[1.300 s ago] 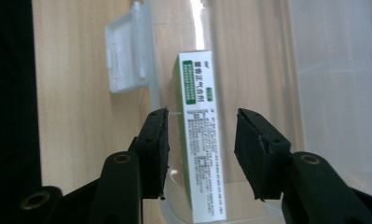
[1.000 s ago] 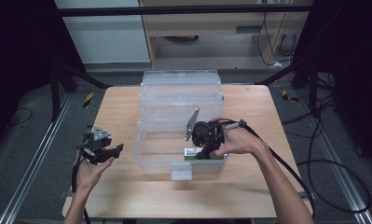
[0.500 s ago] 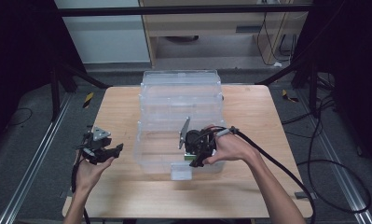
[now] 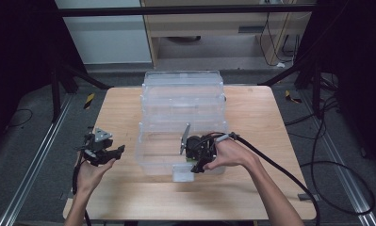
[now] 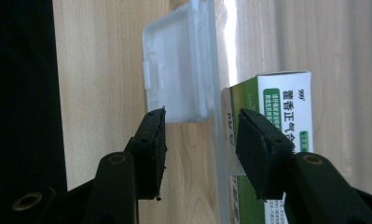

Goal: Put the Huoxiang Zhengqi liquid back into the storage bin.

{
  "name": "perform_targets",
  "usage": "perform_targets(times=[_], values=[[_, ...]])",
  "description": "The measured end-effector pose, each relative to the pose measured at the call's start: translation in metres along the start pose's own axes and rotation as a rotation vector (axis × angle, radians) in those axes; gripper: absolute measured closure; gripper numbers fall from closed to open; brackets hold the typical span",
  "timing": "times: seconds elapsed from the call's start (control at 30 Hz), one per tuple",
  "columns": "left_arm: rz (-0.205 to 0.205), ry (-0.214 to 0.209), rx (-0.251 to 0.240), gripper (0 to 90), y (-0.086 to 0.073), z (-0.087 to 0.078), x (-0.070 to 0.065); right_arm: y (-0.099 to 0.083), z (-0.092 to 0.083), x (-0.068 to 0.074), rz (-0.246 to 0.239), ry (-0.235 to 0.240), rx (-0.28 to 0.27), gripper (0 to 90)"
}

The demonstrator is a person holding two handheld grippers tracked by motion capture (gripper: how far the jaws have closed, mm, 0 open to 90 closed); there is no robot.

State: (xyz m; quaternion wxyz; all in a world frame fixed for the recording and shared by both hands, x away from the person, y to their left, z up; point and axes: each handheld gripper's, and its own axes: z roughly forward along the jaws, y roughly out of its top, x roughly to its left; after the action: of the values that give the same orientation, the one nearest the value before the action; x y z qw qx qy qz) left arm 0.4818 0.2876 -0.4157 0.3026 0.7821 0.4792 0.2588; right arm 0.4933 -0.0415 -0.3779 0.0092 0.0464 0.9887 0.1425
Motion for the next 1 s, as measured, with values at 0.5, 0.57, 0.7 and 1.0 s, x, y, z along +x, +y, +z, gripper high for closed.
perform_targets(times=[0.5, 0.57, 0.7, 1.0], values=[[0.001, 0.001, 0.001, 45.5, 0.0, 0.0, 0.0, -0.003, 0.021, -0.003, 0.018, 0.021, 0.031, 55.6], [0.002, 0.0, 0.002, 45.5, 0.0, 0.001, 0.0, -0.004, 0.023, -0.004, 0.017, 0.026, 0.03, 55.7], [0.004, -0.001, 0.004, 45.5, 0.0, 0.002, -0.001, -0.004, 0.026, -0.005, 0.023, 0.033, 0.022, 56.2], [0.004, -0.002, 0.008, 45.6, 0.0, 0.003, -0.002, -0.005, 0.034, -0.005, 0.028, 0.057, 0.027, 56.3]])
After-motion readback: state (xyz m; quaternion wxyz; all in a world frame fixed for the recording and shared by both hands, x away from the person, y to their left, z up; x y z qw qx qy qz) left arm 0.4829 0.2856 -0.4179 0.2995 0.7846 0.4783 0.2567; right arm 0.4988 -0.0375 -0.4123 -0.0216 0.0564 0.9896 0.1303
